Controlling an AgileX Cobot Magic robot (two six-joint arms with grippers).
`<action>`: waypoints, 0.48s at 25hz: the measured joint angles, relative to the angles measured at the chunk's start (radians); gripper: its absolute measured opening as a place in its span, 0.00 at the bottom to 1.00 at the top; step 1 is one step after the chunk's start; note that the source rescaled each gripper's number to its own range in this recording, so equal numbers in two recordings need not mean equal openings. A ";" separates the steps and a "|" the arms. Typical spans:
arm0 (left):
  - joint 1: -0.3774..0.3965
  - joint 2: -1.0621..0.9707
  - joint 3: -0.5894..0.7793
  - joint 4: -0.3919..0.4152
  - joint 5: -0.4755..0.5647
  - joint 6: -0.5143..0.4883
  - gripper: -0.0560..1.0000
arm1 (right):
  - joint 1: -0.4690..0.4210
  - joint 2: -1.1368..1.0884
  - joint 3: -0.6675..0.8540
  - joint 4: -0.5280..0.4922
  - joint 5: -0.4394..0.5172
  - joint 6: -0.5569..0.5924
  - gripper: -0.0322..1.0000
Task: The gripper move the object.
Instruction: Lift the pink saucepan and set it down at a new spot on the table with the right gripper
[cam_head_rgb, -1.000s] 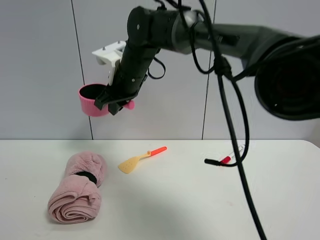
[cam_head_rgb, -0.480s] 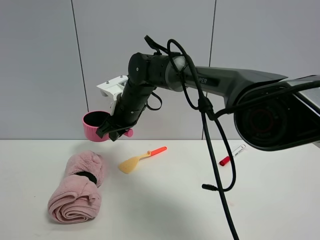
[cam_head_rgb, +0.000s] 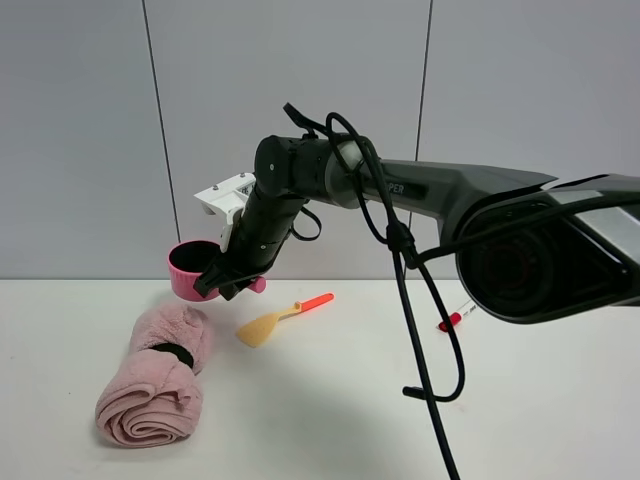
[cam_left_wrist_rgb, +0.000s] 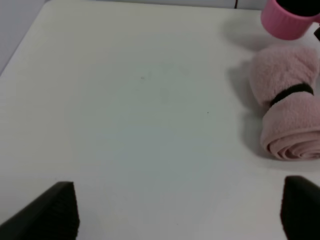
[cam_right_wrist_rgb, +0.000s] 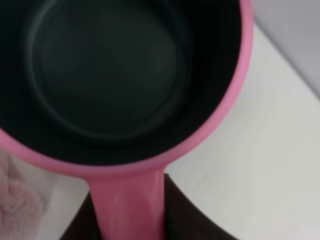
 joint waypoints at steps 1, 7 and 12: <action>0.000 0.000 0.000 0.000 0.000 0.000 1.00 | -0.001 0.000 0.000 0.000 -0.006 0.000 0.03; 0.000 0.000 0.000 0.000 0.000 0.000 1.00 | -0.020 0.000 0.000 0.000 -0.034 0.000 0.03; 0.000 0.000 0.000 0.000 0.000 0.000 1.00 | -0.034 0.019 0.000 0.003 -0.052 0.000 0.03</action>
